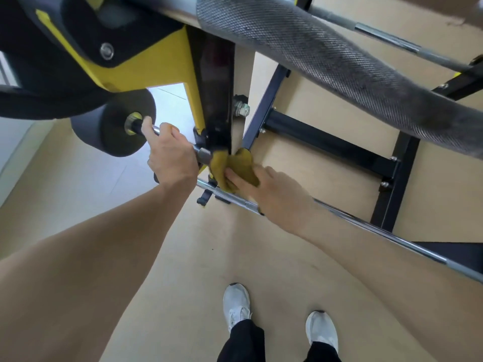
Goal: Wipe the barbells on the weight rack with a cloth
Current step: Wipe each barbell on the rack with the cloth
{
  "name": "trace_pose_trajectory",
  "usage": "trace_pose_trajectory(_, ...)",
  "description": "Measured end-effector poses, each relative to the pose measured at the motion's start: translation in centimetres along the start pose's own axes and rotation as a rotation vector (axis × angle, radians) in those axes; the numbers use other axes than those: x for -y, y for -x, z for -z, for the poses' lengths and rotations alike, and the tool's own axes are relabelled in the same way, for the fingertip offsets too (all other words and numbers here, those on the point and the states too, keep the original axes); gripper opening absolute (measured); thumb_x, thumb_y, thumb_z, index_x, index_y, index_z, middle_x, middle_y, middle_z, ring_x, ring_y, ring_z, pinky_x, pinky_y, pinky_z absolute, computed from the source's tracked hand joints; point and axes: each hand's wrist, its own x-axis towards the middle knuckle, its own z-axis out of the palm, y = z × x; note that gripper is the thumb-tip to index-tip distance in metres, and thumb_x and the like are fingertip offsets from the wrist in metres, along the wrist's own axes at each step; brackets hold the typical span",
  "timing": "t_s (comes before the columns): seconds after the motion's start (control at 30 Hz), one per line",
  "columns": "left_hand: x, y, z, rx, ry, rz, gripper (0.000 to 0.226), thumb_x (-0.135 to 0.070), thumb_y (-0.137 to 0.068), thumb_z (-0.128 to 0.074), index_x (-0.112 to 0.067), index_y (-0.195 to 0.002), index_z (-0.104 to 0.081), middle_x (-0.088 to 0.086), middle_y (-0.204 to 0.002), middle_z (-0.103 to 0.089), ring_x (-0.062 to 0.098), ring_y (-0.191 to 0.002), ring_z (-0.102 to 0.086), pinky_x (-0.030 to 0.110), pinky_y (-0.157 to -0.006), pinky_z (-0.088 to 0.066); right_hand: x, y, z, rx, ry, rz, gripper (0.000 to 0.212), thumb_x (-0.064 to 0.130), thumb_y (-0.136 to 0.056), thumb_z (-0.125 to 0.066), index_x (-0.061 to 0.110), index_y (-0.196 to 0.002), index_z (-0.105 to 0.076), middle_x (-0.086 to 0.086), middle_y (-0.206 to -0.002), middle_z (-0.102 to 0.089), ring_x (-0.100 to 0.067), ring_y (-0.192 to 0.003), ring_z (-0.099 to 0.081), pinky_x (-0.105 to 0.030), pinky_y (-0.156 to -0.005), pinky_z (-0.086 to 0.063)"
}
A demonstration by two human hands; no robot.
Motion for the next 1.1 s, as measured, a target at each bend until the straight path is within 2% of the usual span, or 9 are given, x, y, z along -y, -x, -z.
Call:
trace_pose_trajectory(0.13, 0.2, 0.0, -0.2, -0.002, 0.050, 0.009, 0.028, -0.027, -0.107, -0.040, -0.009, -0.116, -0.060, 0.003, -0.158, -0.030, 0.013, -0.094, -0.058, 0.021, -0.082, -0.047, -3.4, 6.6, -1.3, -0.004, 0.035, -0.026, 0.110, -0.001, -0.065, -0.073, 0.034, -0.155, -0.021, -0.016, -0.112, -0.053, -0.025, -0.067, -0.050, -0.035, -0.051, -0.043)
trace_pose_trajectory(0.3, 0.2, 0.0, 0.0, -0.005, 0.054, 0.000, 0.029, -0.026, -0.107, -0.039, -0.009, -0.116, -0.060, 0.004, -0.158, -0.030, 0.016, -0.098, -0.061, 0.021, -0.082, -0.046, 0.5, -1.4, 0.4, 0.115, 0.031, -0.038, 0.099, 0.012, -0.091, -0.057, 0.040, -0.154, 0.014, -0.022, -0.128, -0.039, -0.027, -0.077, -0.052, -0.034, -0.057, -0.039)
trace_pose_trajectory(0.47, 0.1, 0.2, 0.2, -0.018, 0.061, 0.022, 0.034, -0.027, -0.107, -0.037, -0.009, -0.128, -0.058, 0.003, -0.157, -0.032, 0.021, -0.117, -0.059, 0.017, -0.088, -0.038, 3.0, -6.1, 0.6, -0.006, -0.087, -0.074, 0.075, 0.020, -0.100, -0.048, 0.034, -0.159, -0.004, -0.016, -0.132, -0.046, -0.029, -0.095, -0.060, -0.039, -0.074, -0.054)
trace_pose_trajectory(0.67, 0.1, 1.4, 1.5, 0.099, 0.039, -0.013, 0.037, -0.027, -0.106, -0.038, -0.016, -0.137, -0.055, 0.004, -0.163, -0.023, 0.027, -0.129, -0.052, 0.042, -0.104, -0.045, 0.7, 0.8, 1.1, 0.076, -0.223, -0.201, 0.076, 0.012, -0.101, -0.049, 0.027, -0.159, -0.004, -0.010, -0.146, -0.042, -0.028, -0.111, -0.052, -0.040, -0.092, -0.047)
trace_pose_trajectory(0.77, -0.5, 3.2, 3.6, 0.118, 0.139, 0.047, 0.037, -0.020, -0.102, -0.048, -0.019, -0.138, -0.057, 0.007, -0.156, -0.035, 0.027, -0.133, -0.046, 0.047, -0.112, -0.041, -0.2, 4.5, 1.8, 0.129, -0.244, -0.282, 0.077, 0.005, -0.097, -0.050, 0.023, -0.160, -0.008, -0.009, -0.145, -0.043, -0.028, -0.117, -0.049, -0.039, -0.098, -0.046)
trace_pose_trajectory(0.87, -2.7, 5.9, 6.6, 0.172, 0.238, 0.028, 0.033, -0.012, -0.098, -0.052, -0.019, -0.129, -0.061, 0.007, -0.140, -0.046, 0.020, -0.124, -0.048, 0.032, -0.107, -0.044, -0.1, 7.8, 2.9, 0.140, -0.242, -0.306, 0.068, 0.001, -0.095, -0.045, 0.017, -0.157, -0.021, -0.009, -0.151, -0.041, -0.030, -0.130, -0.041, -0.039, -0.105, -0.036)
trace_pose_trajectory(0.93, -4.4, 7.7, 9.0, 0.196, 0.264, -0.029, 0.028, -0.005, -0.095, -0.051, -0.015, -0.118, -0.065, 0.009, -0.126, -0.052, 0.015, -0.105, -0.050, 0.021, -0.086, -0.044, 0.5, 9.8, 4.5, 0.130, -0.506, -0.372, 0.055, 0.004, -0.099, -0.042, 0.019, -0.151, -0.039, -0.010, -0.148, -0.047, -0.031, -0.133, -0.043, -0.042, -0.112, -0.035)
trace_pose_trajectory(1.0, -5.9, 9.7, 11.7, 0.177, 0.289, -0.084, 0.024, -0.001, -0.094, -0.051, -0.009, -0.108, -0.069, 0.008, -0.113, -0.056, 0.008, -0.087, -0.048, 0.010, -0.070, -0.037, 1.8, 11.3, 6.9, 0.009, -0.883, -0.460, 0.040, 0.014, -0.103, -0.040, 0.026, -0.137, -0.058, -0.004, -0.122, -0.066, -0.023, -0.116, -0.059, -0.044, -0.107, -0.045)
trace_pose_trajectory(1.1, -7.8, 12.5, 15.0, 0.136, 0.342, -0.191, 0.018, 0.001, -0.094, -0.054, -0.009, -0.098, -0.068, 0.003, -0.110, -0.057, -0.008, -0.087, -0.048, -0.003, -0.069, -0.036, 3.6, 13.2, 11.9, -0.168, -1.006, -0.461, 0.048, 0.008, -0.104, -0.042, 0.037, -0.140, -0.053, 0.022, -0.106, -0.066, 0.001, -0.104, -0.061, -0.020, -0.099, -0.046)
